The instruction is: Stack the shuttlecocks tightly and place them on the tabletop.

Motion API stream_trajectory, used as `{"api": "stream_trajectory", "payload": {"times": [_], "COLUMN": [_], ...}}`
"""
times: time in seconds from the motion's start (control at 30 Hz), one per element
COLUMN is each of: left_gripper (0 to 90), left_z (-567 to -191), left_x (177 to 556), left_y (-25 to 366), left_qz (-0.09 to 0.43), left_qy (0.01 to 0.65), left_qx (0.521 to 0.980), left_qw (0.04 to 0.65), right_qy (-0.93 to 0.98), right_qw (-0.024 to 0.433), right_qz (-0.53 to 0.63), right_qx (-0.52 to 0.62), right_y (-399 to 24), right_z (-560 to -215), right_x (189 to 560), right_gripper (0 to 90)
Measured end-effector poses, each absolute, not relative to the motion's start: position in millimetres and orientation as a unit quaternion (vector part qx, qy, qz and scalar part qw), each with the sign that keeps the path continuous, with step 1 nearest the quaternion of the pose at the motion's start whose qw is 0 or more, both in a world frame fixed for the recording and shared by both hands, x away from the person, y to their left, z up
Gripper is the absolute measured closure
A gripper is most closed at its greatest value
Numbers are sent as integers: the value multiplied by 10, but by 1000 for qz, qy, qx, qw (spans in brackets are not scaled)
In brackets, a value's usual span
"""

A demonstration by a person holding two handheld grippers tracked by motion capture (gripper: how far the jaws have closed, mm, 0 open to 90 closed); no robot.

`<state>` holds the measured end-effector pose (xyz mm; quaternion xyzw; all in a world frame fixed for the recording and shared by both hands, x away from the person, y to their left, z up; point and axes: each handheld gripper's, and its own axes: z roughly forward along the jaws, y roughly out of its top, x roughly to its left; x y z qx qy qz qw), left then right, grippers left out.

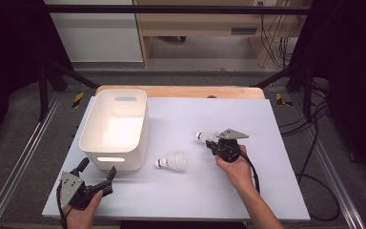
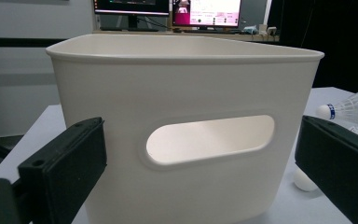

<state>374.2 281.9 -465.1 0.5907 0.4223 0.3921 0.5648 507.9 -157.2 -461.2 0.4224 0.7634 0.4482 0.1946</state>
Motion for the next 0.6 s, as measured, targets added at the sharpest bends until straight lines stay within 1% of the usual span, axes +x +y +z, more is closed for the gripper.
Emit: {"api": "stream_trajectory", "payload": {"times": [0.6], "left_gripper": [13], "left_z": [-4642], "left_x": [3730], "left_y": [2811], "left_qz": [395], "left_qy": [414], "left_qx": [591], "left_qw": [569], "right_qy": [767], "right_qw": [187], "right_qz": [456], "right_qx": [410], "right_y": [-1782], "right_z": [-4635], "right_x": [4862], "right_gripper": [900]}}
